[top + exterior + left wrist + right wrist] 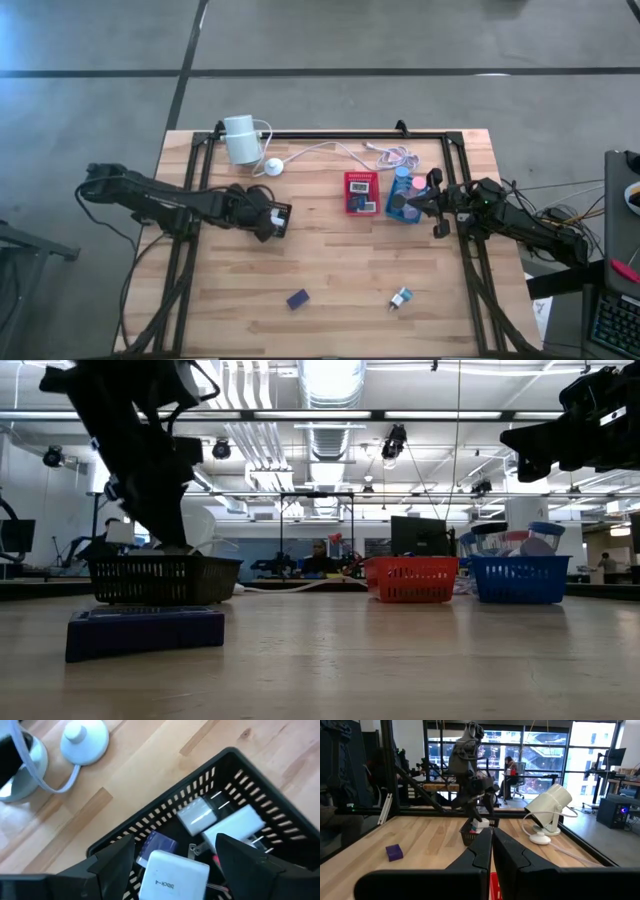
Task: Pick & Place Office items
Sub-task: Put the light blue digital clock into the black bin
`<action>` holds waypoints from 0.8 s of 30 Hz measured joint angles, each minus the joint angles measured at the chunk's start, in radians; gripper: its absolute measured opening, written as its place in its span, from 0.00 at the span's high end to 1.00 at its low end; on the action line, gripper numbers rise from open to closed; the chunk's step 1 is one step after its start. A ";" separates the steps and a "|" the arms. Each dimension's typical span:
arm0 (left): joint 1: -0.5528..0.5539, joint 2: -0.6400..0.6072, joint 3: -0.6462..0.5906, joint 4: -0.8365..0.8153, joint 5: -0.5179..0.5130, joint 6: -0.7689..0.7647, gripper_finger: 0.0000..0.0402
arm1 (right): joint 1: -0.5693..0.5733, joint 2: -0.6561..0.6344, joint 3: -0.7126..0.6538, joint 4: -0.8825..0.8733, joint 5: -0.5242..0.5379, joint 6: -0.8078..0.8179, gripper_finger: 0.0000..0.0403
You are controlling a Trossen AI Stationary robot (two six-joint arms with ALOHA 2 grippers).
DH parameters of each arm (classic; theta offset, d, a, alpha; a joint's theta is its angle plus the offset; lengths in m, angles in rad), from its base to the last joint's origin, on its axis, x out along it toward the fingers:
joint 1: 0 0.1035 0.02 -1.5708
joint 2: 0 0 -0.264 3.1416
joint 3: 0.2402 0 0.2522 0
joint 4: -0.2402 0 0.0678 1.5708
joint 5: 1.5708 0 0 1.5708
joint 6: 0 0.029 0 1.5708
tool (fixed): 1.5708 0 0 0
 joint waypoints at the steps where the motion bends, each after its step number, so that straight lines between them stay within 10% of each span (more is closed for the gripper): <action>1: 0.000 0.000 0.015 -0.018 0.000 0.000 0.29 | 0.000 0.000 0.000 0.000 0.000 0.000 0.97; 12: -0.060 -0.008 0.163 -0.165 -0.020 0.050 0.29 | 0.000 0.000 0.000 -0.001 -0.005 0.004 0.97; 24: -0.292 -0.216 0.183 -0.151 -0.400 0.091 0.29 | 0.000 0.000 0.000 -0.003 -0.008 0.003 0.97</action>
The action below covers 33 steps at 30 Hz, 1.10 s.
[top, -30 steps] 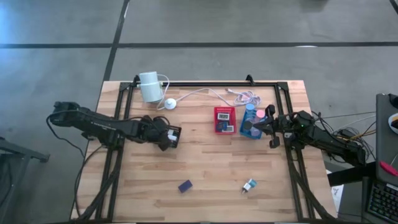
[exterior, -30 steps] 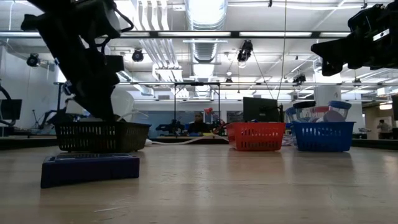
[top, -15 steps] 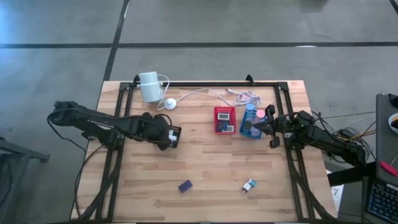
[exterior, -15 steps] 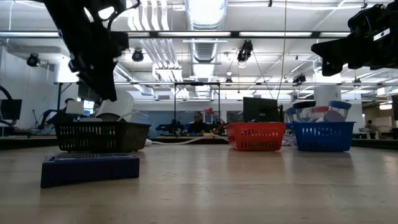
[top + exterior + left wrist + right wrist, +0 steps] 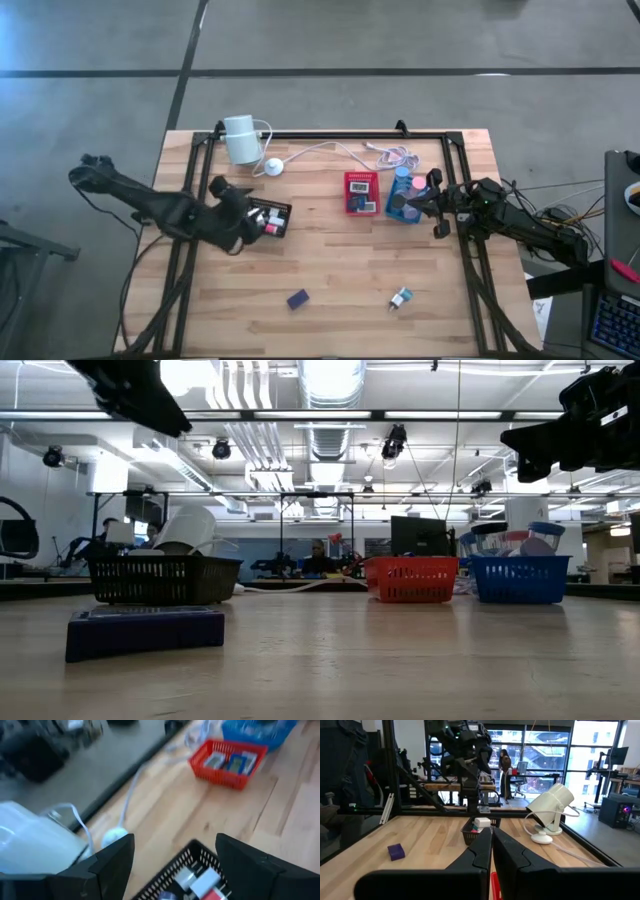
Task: Pick & Place Office items
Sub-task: Put the light blue digital clock into the black bin
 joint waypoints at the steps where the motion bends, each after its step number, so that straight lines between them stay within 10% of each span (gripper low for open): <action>1: -0.027 -0.021 -0.016 0.010 -0.034 -0.006 0.29 | 0.000 0.000 0.000 0.000 0.000 0.000 0.97; 10: -0.202 -0.158 -0.198 0.191 -0.277 0.034 0.38 | 0.000 0.000 0.000 0.000 0.000 0.004 0.97; 24: -0.217 -0.241 -0.613 0.897 -0.293 0.399 0.92 | 0.000 0.000 0.000 0.001 0.003 0.001 0.97; 33: -0.207 -0.448 -0.807 1.270 0.169 0.791 0.97 | 0.000 0.001 0.000 0.002 0.003 0.013 0.97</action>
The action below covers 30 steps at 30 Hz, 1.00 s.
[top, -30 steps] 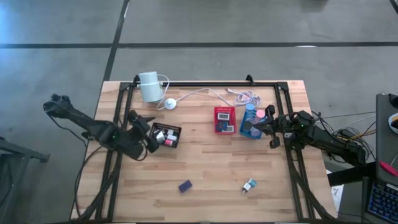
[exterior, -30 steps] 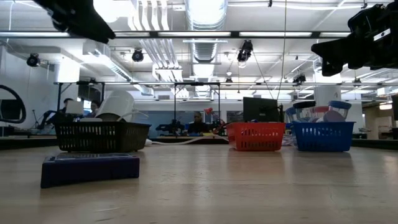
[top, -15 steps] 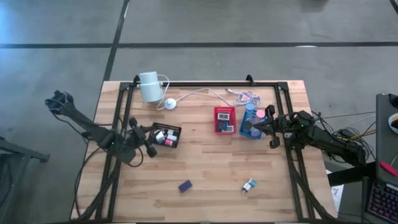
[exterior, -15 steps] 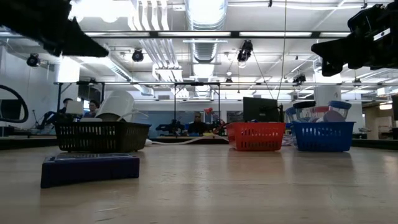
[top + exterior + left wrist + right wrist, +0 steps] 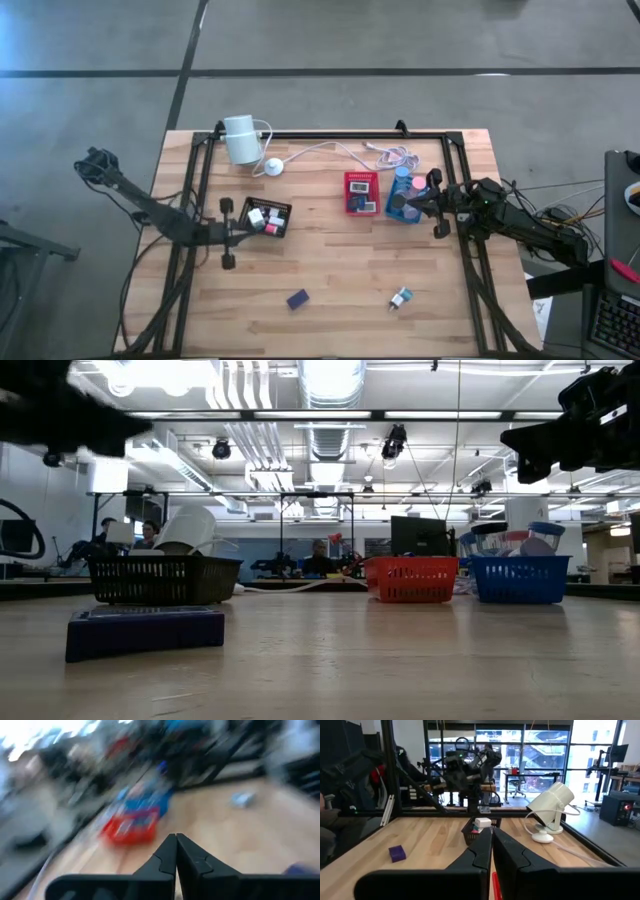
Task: Pick & Place Office items
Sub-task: Put the light blue digital clock into the black bin
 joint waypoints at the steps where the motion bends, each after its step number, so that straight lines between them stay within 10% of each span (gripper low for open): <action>1: 0.007 -0.023 -0.013 0.056 0.065 0.062 0.97 | 0.000 0.000 0.000 0.000 0.000 0.008 0.97; 6: 0.075 -0.173 0.005 0.108 0.126 0.205 0.99 | 0.000 0.000 0.000 0.007 0.014 0.016 0.97; 15: 0.161 -0.465 0.209 -0.417 0.291 0.156 0.99 | 0.000 0.001 0.000 0.007 0.080 0.032 0.97; 30: 0.165 -0.501 0.015 -0.262 0.350 0.277 0.96 | 0.000 0.001 0.000 0.004 0.081 0.039 0.97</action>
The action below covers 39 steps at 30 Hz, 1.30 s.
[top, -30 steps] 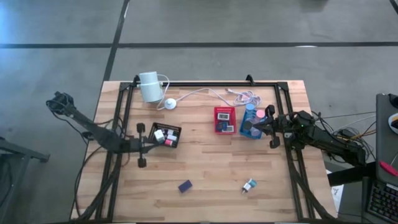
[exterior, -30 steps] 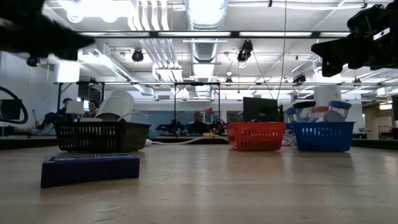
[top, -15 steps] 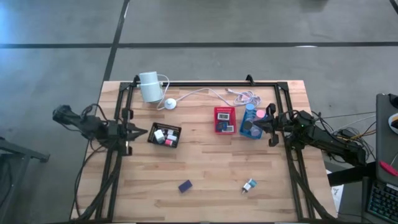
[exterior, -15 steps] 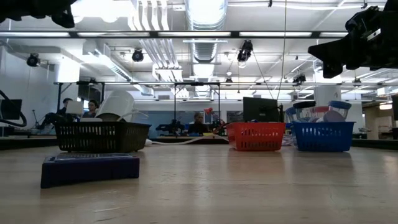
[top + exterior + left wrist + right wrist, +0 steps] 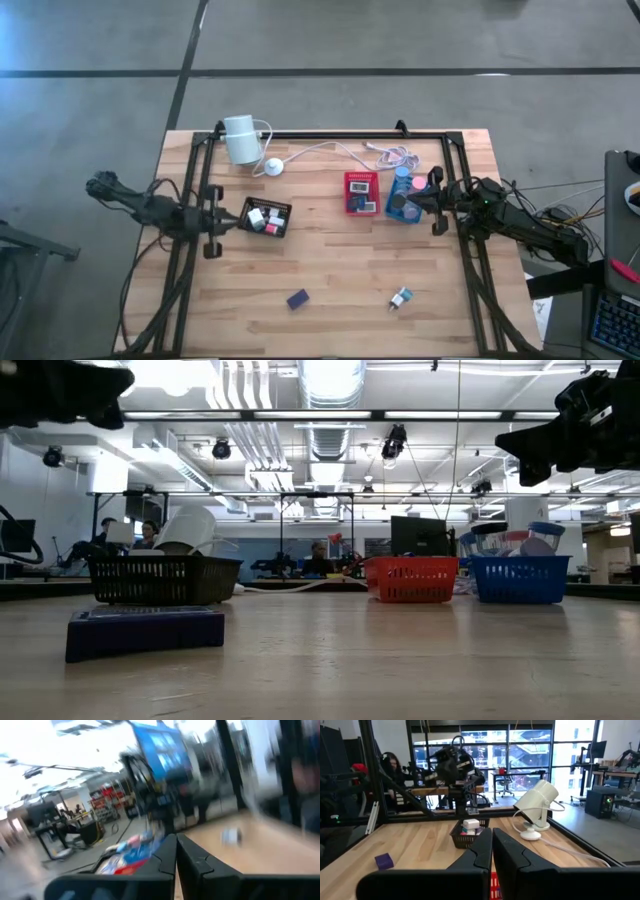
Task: Pick & Place Office items
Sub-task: Put the light blue digital clock into the black bin
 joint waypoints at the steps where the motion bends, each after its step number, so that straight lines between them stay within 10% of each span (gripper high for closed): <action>1: 0.000 -0.001 -0.011 0.058 -0.011 -0.059 0.96 | 0.000 0.000 0.000 0.000 0.000 0.000 0.97; 7: 0.000 -0.001 -0.050 0.200 -0.006 -0.213 0.98 | 0.000 0.000 0.000 0.041 0.000 0.064 0.97; 14: 0.000 0.006 -0.087 0.167 0.249 -0.311 0.99 | 0.000 -0.001 0.000 0.072 -0.001 0.165 0.97; 26: 0.000 0.007 -0.087 0.126 0.042 -0.315 0.99 | 0.000 0.008 0.025 0.113 -0.039 0.266 0.97; 39: 0.003 0.021 -0.087 0.068 -0.080 -0.292 0.98 | 0.203 0.371 0.591 -0.503 -0.094 0.193 0.97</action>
